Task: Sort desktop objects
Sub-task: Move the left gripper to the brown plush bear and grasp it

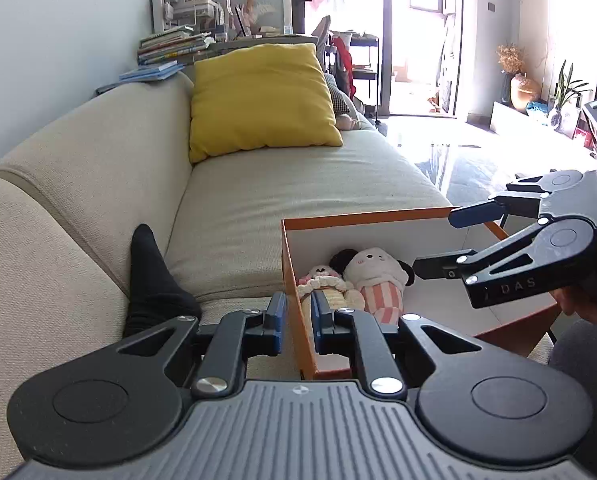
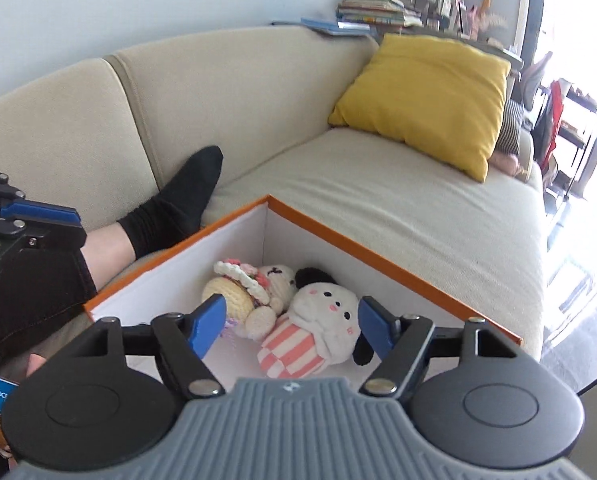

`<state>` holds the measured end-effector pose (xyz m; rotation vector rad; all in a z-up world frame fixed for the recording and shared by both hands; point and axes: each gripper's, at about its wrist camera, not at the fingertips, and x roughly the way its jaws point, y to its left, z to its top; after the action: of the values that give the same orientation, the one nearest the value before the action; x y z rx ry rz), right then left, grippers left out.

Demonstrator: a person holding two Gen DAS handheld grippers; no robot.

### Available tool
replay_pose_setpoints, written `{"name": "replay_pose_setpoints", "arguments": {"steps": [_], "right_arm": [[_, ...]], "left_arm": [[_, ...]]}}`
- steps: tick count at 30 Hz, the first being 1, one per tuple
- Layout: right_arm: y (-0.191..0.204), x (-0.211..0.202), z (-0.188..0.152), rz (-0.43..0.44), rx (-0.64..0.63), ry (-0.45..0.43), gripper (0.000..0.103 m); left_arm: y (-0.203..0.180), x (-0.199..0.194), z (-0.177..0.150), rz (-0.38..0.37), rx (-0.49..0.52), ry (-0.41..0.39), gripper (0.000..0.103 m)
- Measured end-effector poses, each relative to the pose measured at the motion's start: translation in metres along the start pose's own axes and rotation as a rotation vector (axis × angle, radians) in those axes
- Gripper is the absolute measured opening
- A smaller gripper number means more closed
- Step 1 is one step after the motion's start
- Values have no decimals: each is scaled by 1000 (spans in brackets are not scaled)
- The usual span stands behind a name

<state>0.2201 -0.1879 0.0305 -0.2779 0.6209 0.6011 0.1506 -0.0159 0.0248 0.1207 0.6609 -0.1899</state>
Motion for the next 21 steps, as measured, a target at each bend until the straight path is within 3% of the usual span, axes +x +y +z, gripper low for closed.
{"name": "replay_pose_setpoints", "arguments": {"steps": [6, 11, 15, 18, 21], "right_arm": [[34, -47, -15, 18, 7, -63, 74], [56, -69, -36, 26, 95, -44, 74], [72, -72, -62, 50, 171, 11, 73], [81, -66, -81, 77, 219, 74, 62], [89, -57, -99, 85, 252, 135, 57]], "left_arm": [[-7, -41, -11, -22, -2, -35, 16], [-7, -63, -30, -25, -6, -19, 19], [-2, -65, -52, -10, -43, 50, 22], [2, -64, -73, -10, -67, 114, 22], [4, -62, -92, -14, -83, 183, 31]]}}
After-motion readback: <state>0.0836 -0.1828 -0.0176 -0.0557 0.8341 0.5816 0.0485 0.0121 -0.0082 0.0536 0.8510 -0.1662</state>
